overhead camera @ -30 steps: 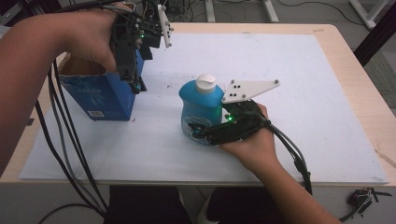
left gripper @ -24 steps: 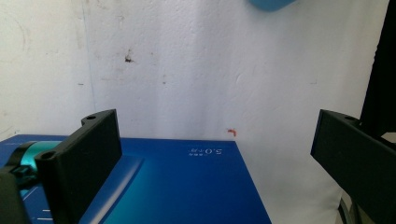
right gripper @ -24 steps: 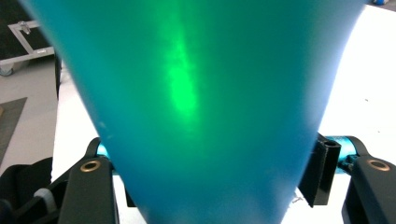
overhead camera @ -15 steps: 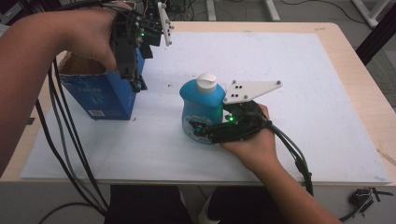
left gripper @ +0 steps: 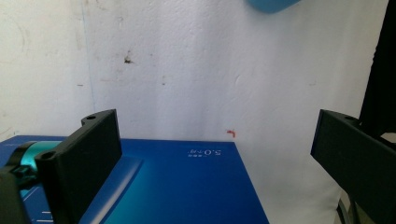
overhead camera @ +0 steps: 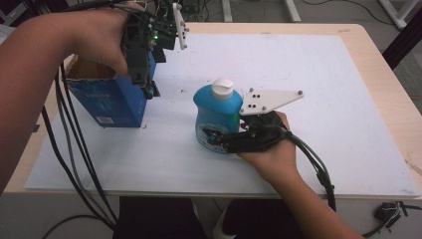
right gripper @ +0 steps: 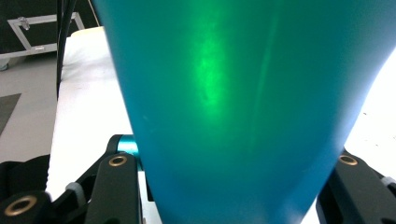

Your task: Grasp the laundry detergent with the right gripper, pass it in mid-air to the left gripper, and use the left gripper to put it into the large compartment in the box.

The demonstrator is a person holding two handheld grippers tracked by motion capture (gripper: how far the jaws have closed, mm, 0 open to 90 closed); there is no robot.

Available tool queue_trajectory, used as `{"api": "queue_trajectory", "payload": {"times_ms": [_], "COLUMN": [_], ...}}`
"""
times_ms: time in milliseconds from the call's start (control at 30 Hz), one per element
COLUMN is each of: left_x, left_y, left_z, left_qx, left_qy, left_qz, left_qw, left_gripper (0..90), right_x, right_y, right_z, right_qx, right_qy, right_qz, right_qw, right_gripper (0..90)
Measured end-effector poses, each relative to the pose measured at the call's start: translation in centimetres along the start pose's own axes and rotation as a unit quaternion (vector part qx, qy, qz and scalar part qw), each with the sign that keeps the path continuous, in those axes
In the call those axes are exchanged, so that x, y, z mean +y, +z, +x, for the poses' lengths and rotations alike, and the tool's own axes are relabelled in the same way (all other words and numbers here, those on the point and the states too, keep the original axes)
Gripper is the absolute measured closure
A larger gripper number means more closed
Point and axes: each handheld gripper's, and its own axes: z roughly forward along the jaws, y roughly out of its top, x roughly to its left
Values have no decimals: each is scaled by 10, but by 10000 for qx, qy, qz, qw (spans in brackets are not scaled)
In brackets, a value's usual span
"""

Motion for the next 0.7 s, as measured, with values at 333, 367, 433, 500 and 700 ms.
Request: {"api": "queue_trajectory", "payload": {"times_ms": [333, 367, 433, 500, 700], "left_x": [10, 12, 15, 18, 30], "left_y": [-10, -12, -15, -19, -34], "left_z": [-12, -14, -18, -22, -38], "left_qx": [15, 17, 31, 47, 62], "left_qy": [114, 140, 200, 247, 311], "left_qz": [-40, -45, -40, -50, -55], "left_qw": [9999, 9999, 9998, 9997, 9995], "left_gripper": [17, 17, 17, 17, 17], "right_x": [12, 14, 19, 24, 36], "right_y": [-9, -11, -14, -17, -24], "right_z": [-4, -5, -5, -7, -14], "right_qx": [222, 262, 311, 381, 630], "right_qy": [-40, -72, -116, -166, -303], "right_qz": [-14, 0, 21, 45, 155], "right_qw": [9997, 9996, 9994, 9991, 9974], "right_gripper": [460, 460, 459, 459, 458]}}
